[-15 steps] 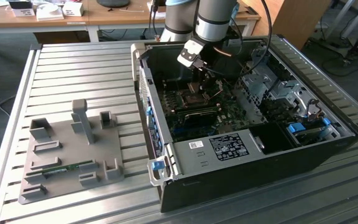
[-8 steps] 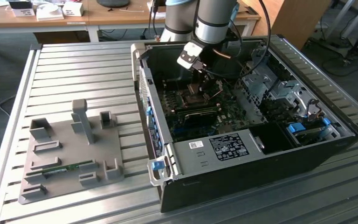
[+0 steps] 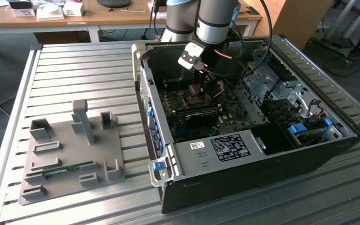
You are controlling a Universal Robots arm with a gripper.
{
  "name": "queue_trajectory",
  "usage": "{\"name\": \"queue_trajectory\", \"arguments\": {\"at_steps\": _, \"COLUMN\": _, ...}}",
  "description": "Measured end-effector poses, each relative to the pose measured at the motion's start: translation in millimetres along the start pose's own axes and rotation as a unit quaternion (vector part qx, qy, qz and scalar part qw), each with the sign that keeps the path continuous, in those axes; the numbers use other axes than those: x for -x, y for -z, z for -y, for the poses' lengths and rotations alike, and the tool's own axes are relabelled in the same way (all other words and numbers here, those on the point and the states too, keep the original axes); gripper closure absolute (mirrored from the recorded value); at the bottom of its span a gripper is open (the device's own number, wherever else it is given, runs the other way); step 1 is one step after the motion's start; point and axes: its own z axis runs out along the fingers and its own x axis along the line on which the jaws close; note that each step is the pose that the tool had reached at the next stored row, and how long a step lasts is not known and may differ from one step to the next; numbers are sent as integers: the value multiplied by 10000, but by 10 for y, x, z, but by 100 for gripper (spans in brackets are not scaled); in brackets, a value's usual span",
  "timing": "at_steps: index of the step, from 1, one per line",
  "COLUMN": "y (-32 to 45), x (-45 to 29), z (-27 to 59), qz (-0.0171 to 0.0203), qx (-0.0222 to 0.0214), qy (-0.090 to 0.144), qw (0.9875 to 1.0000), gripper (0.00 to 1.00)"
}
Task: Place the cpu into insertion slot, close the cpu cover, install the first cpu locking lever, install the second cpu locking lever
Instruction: 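Place the cpu into insertion slot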
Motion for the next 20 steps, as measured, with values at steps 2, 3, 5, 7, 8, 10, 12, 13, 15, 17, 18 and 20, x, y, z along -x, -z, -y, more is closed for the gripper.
{"name": "queue_trajectory", "arguments": {"at_steps": 2, "y": 0, "x": 0, "z": 0, "qz": 0, "qx": 0, "qy": 0, "qw": 10000, "gripper": 46}}
{"name": "queue_trajectory", "arguments": {"at_steps": 3, "y": -2, "x": 0, "z": 0, "qz": 0, "qx": 0, "qy": 0, "qw": 10000, "gripper": 46}}
{"name": "queue_trajectory", "arguments": {"at_steps": 5, "y": -13, "x": 0, "z": 0, "qz": -1, "qx": 1, "qy": 0, "qw": 10000, "gripper": 46}}
{"name": "queue_trajectory", "arguments": {"at_steps": 7, "y": -20, "x": 0, "z": 0, "qz": 0, "qx": 0, "qy": 0, "qw": 10000, "gripper": 46}}
{"name": "queue_trajectory", "arguments": {"at_steps": 8, "y": -19, "x": 0, "z": 1, "qz": 1, "qx": 0, "qy": 0, "qw": 10000, "gripper": 46}}
{"name": "queue_trajectory", "arguments": {"at_steps": 10, "y": -20, "x": 0, "z": 0, "qz": 1, "qx": 0, "qy": 0, "qw": 10000, "gripper": 46}}
{"name": "queue_trajectory", "arguments": {"at_steps": 12, "y": -27, "x": 0, "z": 1, "qz": 0, "qx": 0, "qy": 0, "qw": 10000, "gripper": 46}}
{"name": "queue_trajectory", "arguments": {"at_steps": 13, "y": -27, "x": 0, "z": 1, "qz": 1, "qx": 0, "qy": 0, "qw": 10000, "gripper": 46}}
{"name": "queue_trajectory", "arguments": {"at_steps": 15, "y": -29, "x": 0, "z": 1, "qz": 0, "qx": 0, "qy": 0, "qw": 10000, "gripper": 46}}
{"name": "queue_trajectory", "arguments": {"at_steps": 17, "y": -34, "x": 0, "z": 1, "qz": -1, "qx": 1, "qy": 0, "qw": 10000, "gripper": 46}}
{"name": "queue_trajectory", "arguments": {"at_steps": 18, "y": -34, "x": 0, "z": 1, "qz": 0, "qx": 0, "qy": 0, "qw": 10000, "gripper": 46}}
{"name": "queue_trajectory", "arguments": {"at_steps": 20, "y": -40, "x": 1, "z": 1, "qz": 0, "qx": 0, "qy": 0, "qw": 10000, "gripper": 46}}
